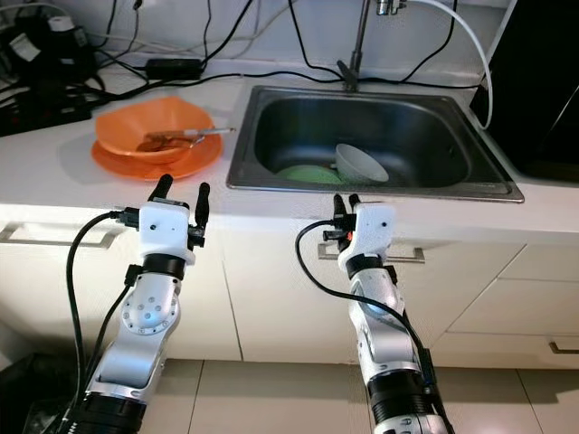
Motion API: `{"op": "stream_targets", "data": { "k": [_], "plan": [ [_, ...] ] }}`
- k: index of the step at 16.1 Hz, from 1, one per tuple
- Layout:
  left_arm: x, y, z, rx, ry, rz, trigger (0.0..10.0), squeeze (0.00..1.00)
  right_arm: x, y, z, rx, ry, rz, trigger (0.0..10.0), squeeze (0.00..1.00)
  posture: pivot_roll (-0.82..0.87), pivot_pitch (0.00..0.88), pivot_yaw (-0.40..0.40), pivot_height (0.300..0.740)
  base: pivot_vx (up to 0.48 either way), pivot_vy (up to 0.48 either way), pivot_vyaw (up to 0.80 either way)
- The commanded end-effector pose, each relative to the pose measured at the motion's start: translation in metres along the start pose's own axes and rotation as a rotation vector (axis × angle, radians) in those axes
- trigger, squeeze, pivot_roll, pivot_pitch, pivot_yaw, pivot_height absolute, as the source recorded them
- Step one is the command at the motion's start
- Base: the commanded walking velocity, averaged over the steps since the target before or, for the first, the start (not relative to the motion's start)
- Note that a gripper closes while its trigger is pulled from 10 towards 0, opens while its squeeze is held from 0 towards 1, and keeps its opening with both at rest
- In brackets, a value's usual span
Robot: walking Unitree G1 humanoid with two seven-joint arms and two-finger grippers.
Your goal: Kitchen organization
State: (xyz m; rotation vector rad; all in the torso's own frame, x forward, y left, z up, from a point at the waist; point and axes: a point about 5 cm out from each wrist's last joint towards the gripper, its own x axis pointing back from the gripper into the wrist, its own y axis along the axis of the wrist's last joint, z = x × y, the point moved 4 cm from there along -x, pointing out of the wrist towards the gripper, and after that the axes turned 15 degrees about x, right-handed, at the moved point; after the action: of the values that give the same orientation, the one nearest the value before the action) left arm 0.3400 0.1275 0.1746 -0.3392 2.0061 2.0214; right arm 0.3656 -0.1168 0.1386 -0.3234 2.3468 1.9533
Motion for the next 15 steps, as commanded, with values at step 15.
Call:
{"op": "stream_targets", "data": {
  "k": [15],
  "plan": [
    [-0.0019,0.0017,-0.002,0.0,-0.005,-0.004,10.0,0.0,-0.0004,-0.0012,-0.002,0.003,-0.014,0.009,10.0,0.0,0.06,0.049,-0.02,0.74,0.298,0.0,0.16]
  ]
}}
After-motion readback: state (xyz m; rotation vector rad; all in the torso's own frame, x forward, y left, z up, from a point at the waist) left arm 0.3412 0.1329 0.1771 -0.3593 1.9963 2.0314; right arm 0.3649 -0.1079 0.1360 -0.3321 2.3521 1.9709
